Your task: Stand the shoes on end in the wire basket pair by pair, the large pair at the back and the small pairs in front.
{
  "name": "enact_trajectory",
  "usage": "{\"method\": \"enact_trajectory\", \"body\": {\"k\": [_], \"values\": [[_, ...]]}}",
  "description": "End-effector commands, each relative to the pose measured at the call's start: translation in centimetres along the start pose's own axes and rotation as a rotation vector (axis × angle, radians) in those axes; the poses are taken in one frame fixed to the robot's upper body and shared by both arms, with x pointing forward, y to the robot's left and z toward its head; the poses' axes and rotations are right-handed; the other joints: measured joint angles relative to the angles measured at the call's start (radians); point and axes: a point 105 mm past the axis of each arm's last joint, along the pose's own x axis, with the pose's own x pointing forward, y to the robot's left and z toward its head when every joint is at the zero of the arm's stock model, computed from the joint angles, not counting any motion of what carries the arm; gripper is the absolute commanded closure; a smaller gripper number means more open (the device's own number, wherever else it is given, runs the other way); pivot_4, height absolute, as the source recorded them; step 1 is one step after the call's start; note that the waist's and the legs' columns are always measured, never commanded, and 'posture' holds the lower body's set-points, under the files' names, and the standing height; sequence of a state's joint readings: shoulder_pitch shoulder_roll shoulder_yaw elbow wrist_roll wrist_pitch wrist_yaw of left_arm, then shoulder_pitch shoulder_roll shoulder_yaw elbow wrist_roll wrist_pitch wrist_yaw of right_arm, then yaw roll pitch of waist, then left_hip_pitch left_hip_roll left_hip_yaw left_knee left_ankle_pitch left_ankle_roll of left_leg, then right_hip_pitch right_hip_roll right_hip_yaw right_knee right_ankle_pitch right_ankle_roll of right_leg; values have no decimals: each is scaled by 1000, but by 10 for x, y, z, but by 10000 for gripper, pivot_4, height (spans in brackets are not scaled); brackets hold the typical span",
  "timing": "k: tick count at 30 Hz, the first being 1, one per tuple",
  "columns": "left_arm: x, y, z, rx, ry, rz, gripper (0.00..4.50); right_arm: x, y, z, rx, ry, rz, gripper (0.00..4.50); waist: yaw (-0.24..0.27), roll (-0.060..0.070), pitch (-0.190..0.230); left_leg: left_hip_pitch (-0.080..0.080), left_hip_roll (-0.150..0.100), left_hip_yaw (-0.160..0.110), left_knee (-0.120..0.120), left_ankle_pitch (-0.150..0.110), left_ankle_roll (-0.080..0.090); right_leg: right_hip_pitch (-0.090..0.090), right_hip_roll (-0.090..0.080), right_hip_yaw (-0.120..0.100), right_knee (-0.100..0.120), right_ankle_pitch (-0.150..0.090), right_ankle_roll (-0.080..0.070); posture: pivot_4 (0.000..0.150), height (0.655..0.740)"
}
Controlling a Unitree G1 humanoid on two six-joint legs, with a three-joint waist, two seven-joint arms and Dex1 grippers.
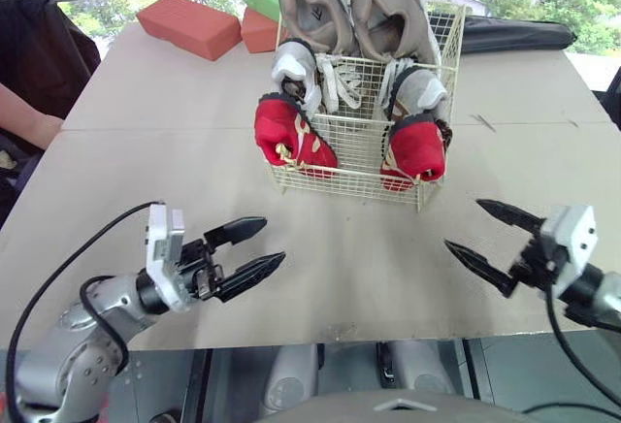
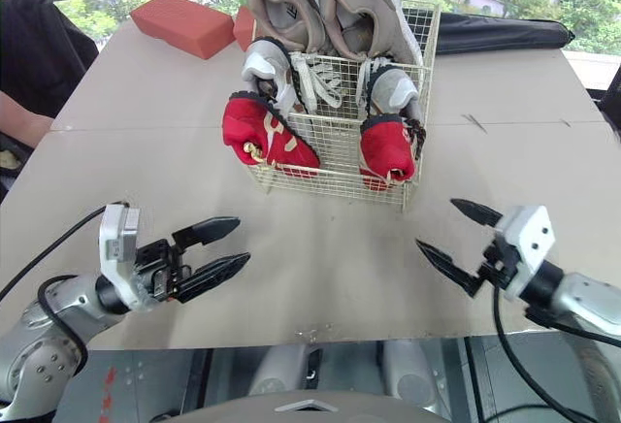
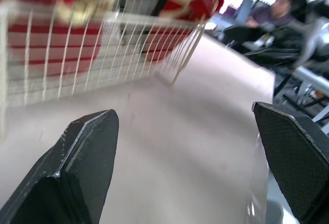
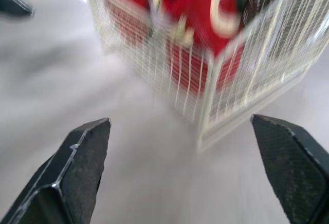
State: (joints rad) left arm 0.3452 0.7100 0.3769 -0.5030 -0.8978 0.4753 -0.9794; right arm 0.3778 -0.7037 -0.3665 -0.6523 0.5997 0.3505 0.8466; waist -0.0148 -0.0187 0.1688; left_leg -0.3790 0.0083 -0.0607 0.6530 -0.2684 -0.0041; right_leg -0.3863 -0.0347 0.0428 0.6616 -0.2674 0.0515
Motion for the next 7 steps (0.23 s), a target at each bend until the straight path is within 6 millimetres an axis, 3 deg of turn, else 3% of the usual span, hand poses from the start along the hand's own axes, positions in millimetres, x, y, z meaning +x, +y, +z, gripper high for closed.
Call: {"method": "enact_trajectory", "body": {"k": [1, 7], "values": [[-13, -1, 6, 72, 46, 63, 0, -21, -9, 3, -69, 18, 40, 1998, 0, 0, 0, 0, 0, 1, 0, 0, 0, 0, 0, 0, 0, 0, 0, 1500, 7400], [-16, -1, -4, 115, 134, 138, 0, -33, -22, -5, -113, 62, 89, 1998, 2, 0, 0, 0, 1, 4, 1, 0, 0, 1, 0, 2, -1, 0, 0, 1500, 7400]]}}
